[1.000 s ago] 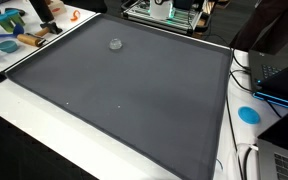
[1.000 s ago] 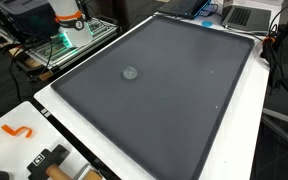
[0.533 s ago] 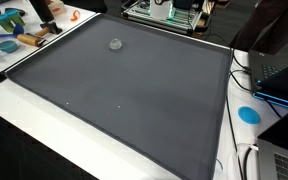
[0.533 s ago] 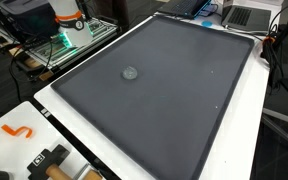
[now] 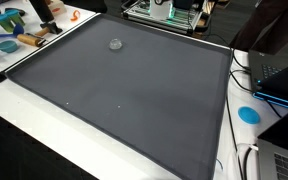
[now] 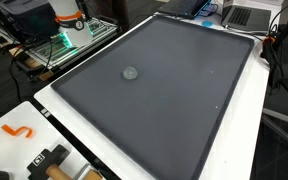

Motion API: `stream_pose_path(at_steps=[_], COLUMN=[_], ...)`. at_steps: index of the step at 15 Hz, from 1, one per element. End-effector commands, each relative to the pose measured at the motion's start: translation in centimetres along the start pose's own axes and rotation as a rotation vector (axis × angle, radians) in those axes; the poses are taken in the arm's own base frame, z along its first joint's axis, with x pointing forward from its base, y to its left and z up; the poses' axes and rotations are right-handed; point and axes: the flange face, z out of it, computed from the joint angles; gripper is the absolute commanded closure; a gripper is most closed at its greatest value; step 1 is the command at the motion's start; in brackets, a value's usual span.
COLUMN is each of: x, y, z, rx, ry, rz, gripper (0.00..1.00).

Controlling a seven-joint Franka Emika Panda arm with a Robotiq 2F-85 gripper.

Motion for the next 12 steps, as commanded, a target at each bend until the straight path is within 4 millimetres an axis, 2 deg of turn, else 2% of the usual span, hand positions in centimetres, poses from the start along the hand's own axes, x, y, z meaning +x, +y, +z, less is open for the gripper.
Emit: stream_pose_path(at_steps=[1,5,12], x=[1.9,3.2,4.5], y=[0.0,-0.3,-3.2], z=[2.7,6.0,10.7], rx=[-0.051,-0.097,-0.104], ry=[-0.039,-0.070,-0.077], rz=[-0.003,-0.009,0.049], gripper=[0.00,0.00,0.00])
